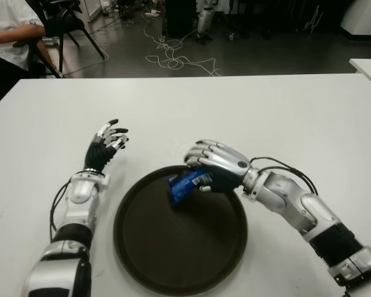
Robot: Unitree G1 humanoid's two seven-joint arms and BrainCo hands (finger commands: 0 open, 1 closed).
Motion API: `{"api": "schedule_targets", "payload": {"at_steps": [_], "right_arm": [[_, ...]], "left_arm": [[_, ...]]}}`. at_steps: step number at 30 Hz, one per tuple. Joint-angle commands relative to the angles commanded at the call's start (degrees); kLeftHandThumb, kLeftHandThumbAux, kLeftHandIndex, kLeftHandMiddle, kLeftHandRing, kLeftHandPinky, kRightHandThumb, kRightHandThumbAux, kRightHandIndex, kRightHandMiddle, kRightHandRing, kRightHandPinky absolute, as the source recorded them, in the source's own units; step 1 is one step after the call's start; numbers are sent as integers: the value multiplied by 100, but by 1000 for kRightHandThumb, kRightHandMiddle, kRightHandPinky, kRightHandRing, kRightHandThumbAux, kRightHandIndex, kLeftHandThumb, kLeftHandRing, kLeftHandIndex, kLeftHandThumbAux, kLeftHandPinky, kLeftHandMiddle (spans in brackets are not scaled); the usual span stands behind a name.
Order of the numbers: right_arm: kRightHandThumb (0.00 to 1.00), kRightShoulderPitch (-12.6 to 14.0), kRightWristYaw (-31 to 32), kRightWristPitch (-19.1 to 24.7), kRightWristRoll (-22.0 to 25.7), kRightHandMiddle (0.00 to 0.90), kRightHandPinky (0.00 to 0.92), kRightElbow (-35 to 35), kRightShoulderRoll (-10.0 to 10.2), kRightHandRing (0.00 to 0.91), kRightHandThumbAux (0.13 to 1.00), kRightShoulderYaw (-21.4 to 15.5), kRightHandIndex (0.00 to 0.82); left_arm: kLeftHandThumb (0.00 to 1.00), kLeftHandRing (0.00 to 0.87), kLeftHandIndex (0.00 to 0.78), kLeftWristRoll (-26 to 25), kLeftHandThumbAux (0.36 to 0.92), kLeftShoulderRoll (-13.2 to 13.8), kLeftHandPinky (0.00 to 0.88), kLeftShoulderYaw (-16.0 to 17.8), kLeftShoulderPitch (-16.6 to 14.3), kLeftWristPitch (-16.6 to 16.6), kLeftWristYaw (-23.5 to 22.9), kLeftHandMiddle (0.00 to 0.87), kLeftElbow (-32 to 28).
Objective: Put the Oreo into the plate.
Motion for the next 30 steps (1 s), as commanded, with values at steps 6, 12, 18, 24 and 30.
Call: {"api": "schedule_targets", "payload": {"at_steps": [6, 12, 18, 24, 30], "right_arm": [[0, -46, -31, 95, -56, 10, 44, 66, 8, 11, 754, 17, 20], [0, -123, -31, 196, -121, 8, 45, 205, 43, 8, 750, 65, 16], [0, -168, 5, 273, -122, 7, 45, 252, 51, 8, 743, 88, 18], [0, -212, 50, 313, -89, 5, 40, 318, 35, 8, 747, 112, 23], [0, -249, 49, 331, -106, 9, 48, 388, 27, 12, 750, 135, 23]], "left_arm": [[291, 338, 150, -4, 636, -1, 380, -7, -3, 43, -9, 305, -10], [308, 344, 159, -17, 638, -7, 384, -3, -1, 47, -26, 315, -20], [329, 339, 157, -38, 633, -16, 376, 11, 0, 35, -40, 314, -9], [325, 334, 147, -24, 629, -20, 375, 4, 5, 15, -11, 306, -15], [305, 332, 146, -1, 625, -22, 371, -9, 11, 28, 10, 301, -25]]}}
